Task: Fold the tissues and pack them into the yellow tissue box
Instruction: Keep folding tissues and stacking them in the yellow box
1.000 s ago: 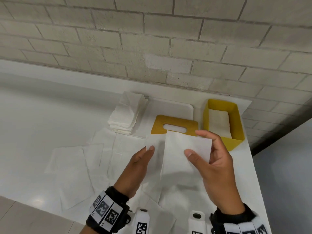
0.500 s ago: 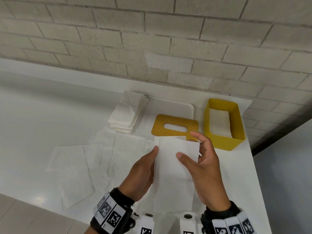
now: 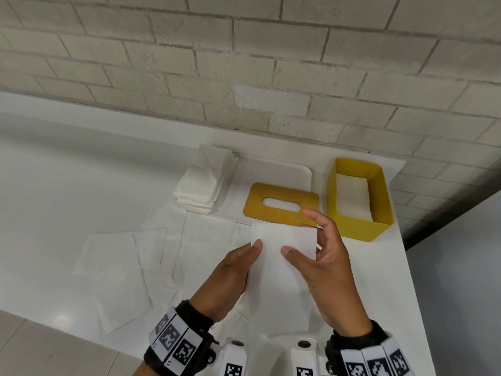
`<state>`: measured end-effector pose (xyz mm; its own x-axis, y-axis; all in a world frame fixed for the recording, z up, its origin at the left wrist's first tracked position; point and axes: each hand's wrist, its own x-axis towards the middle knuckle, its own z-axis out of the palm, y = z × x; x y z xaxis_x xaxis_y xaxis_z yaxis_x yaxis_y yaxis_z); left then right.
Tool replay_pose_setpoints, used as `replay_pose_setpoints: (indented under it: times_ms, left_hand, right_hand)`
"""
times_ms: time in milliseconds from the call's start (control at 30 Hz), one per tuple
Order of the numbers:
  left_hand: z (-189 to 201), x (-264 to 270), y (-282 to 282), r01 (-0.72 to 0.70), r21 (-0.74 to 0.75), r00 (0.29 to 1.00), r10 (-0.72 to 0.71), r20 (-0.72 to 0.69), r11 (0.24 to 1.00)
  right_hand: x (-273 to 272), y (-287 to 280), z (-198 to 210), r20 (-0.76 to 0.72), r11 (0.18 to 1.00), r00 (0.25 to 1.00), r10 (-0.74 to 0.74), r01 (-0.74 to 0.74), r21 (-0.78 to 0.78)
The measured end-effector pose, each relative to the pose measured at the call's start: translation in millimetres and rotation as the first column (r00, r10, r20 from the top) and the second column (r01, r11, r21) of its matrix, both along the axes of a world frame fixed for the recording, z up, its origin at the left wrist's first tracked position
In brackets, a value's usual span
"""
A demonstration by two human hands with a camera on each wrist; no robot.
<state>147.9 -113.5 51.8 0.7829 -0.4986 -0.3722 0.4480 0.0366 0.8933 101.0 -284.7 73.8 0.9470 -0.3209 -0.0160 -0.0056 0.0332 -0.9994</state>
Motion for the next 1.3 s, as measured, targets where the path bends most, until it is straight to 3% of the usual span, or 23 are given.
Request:
replay_pose_setpoints:
  times_ms: [300,400,600,767,933,1167,1300]
  left_hand:
    - [0,0,4,-0.143,-0.032,0.987,0.14,-0.082,0.989]
    - [4,3,9,-0.241,-0.082,0.966,0.231,-0.117,0.967]
    - [4,12,41,-0.477,-0.137,0.878,0.461,-0.131,0.868]
    - [-10,6,99,-0.655,-0.1,0.755,0.647,-0.102,0.749]
    - [-15,-14,129,-0.683,-0.03,0.729,0.681,-0.069,0.729]
    - [-6,-20,147,-0.659,0.012,0.75,0.658,-0.065,0.752]
    - [-2,-19,156,-0.639,0.011,0.766,0.638,-0.082,0.769]
  right_hand:
    - [-3,-4,-8,-0.063,0.998,0.996,-0.056,0.058,0.031]
    - [-8,-9,-18,-0.148,1.0,0.989,0.004,-0.004,0.003]
    - [-19,-20,-59,-0.331,0.966,0.944,0.008,-0.093,-0.242]
    - [-23,-19,-87,-0.543,0.854,0.839,0.04,-0.31,-0.417]
    - [-5,12,-93,-0.594,0.825,0.803,0.053,-0.37,-0.427]
    - [36,44,-91,-0.604,0.893,0.795,-0.059,-0.229,-0.387]
    - [48,55,-92,-0.604,0.946,0.794,-0.067,-0.141,-0.291]
